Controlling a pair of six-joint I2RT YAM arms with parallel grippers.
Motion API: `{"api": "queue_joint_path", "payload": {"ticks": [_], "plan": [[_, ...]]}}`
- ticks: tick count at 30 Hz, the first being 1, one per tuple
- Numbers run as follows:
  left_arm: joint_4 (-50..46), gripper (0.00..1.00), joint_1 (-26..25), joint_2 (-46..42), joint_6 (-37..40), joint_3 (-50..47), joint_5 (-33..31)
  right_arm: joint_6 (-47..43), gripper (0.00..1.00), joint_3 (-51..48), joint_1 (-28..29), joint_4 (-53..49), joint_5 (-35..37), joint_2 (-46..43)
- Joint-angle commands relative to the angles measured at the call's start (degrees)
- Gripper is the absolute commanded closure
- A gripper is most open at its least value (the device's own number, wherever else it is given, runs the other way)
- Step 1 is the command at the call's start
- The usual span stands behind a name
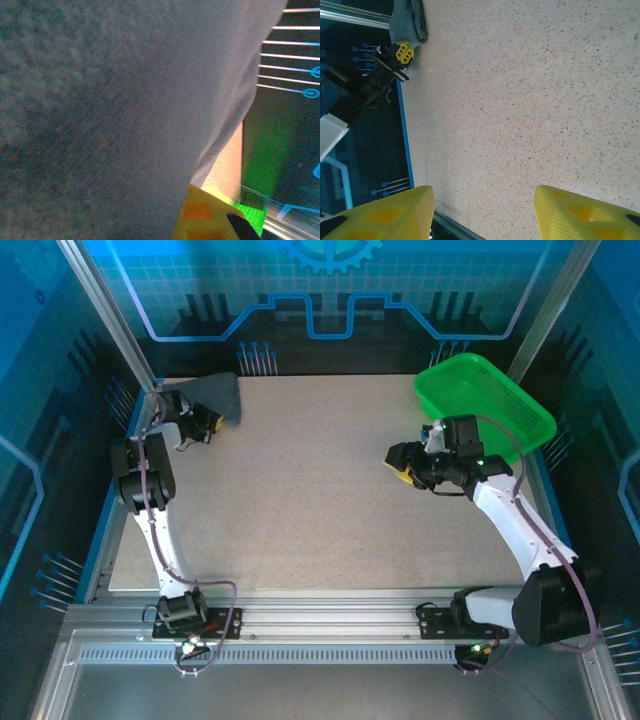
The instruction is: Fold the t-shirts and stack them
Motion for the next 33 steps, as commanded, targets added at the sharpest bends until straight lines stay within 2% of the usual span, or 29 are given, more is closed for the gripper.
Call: {"api": "queue_joint_path", "payload": {"ticks": [1,9,10,13,15,16,17,21,25,28,30,31,33], "plan": [[-10.5,1.00,0.5,2.6,8.7,5.1,2.4,0.2,0.44,1.9,1.7,2.8,-0.4,0.8],[-10.6,1.00,0.3,-2.1,10.9,1.9,1.3,5.7,0.41,0.1,3.0,17.6,1.2,-1.7],[-10.9,0.94,0.3,-3.7,11.5,0.9,0.6,6.4,0.41,0.0,3.0,19.0,1.5,-1.8],[-12.6,0.53,0.2,-9.3,12.1,-2.4,-1.8,7.9,0.37,0.9,3.0,20.8,2.0,-0.8],[-12.5,0.38,-0.4,-15.0,11.7,-6.5,-3.8,7.8,0.34,2.6,3.0,20.2,2.5,0.1],[-11.8,0.17,-0.9,-18.6,11.0,-9.4,-5.0,7.6,0.18,3.6,3.0,19.4,3.1,0.3],[-11.4,0.01,-1.7,-22.4,10.3,-11.8,-6.2,7.6,0.00,4.7,2.9,18.9,3.5,0.6],[-14.3,0.01,-5.6,-36.8,8.3,-19.3,-12.6,7.6,0.00,9.0,2.4,16.3,5.3,1.8],[-17.4,0.01,-11.2,-51.8,7.3,-26.2,-24.3,4.8,0.00,12.4,1.6,11.3,9.1,1.8],[-25.0,0.01,-17.5,-61.4,8.0,-28.6,-38.8,1.6,0.00,14.6,0.6,5.3,12.7,1.0],[-29.4,0.01,-22.5,-67.0,7.0,-31.0,-51.1,-2.3,0.00,15.8,0.6,1.2,16.8,0.0],[-32.7,0.01,-25.5,-69.3,5.3,-32.0,-58.7,-4.0,0.00,15.3,0.7,-0.8,21.2,-1.1],[-38.5,0.01,-29.7,-72.8,3.4,-34.5,-69.2,-5.2,0.00,12.6,0.8,-2.0,29.7,-3.3]]}}
